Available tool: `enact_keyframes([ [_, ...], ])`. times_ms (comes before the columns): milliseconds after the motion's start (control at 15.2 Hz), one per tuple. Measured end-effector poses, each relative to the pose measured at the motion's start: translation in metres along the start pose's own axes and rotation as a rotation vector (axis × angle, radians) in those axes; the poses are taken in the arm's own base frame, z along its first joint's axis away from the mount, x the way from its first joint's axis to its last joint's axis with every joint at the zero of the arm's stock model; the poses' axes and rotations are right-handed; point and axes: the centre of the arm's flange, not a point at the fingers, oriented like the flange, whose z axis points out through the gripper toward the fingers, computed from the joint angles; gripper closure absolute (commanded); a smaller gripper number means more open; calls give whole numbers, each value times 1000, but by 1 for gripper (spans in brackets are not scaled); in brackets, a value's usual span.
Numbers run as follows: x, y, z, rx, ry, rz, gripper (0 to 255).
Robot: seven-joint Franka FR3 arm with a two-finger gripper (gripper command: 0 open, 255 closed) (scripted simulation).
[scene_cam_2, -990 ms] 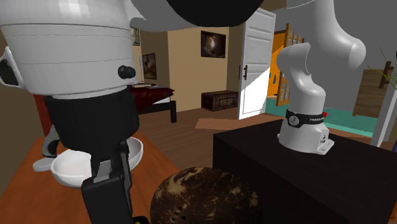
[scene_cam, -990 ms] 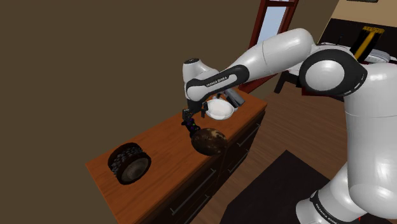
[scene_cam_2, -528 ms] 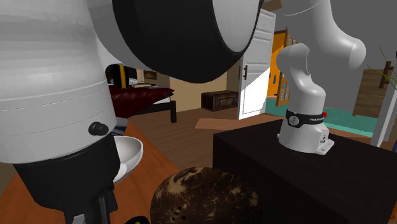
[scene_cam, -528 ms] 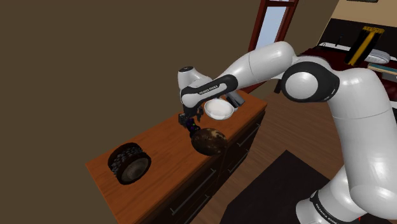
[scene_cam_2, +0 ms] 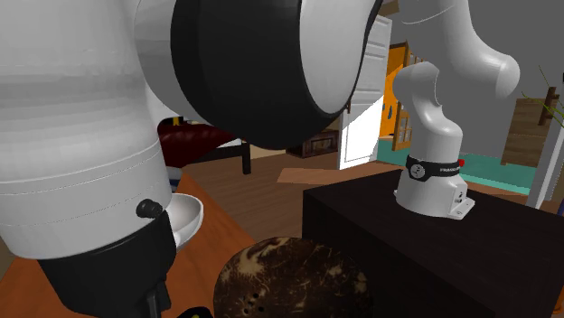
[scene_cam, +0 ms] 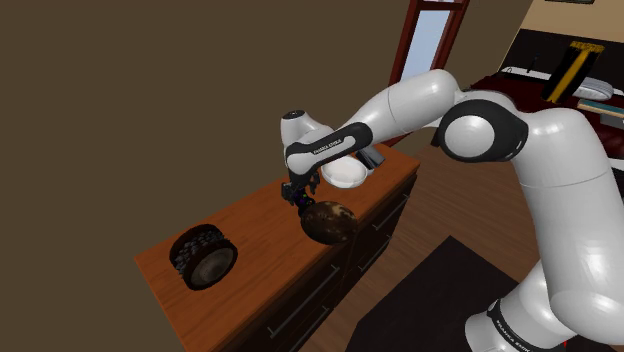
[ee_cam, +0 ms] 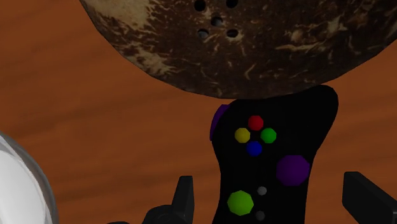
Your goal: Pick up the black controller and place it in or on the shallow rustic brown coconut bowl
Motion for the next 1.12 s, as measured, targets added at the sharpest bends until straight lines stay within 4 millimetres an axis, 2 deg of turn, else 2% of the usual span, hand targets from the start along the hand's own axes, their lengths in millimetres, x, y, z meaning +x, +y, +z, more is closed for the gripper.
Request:
enact_keyframes([
  [66, 0, 0, 0, 0, 0, 0, 0],
  [132, 0, 0, 0, 0, 0, 0, 255],
  [792, 1, 1, -2, 1, 4, 1, 255],
  [1122, -1, 3, -20, 0, 1, 0, 255],
])
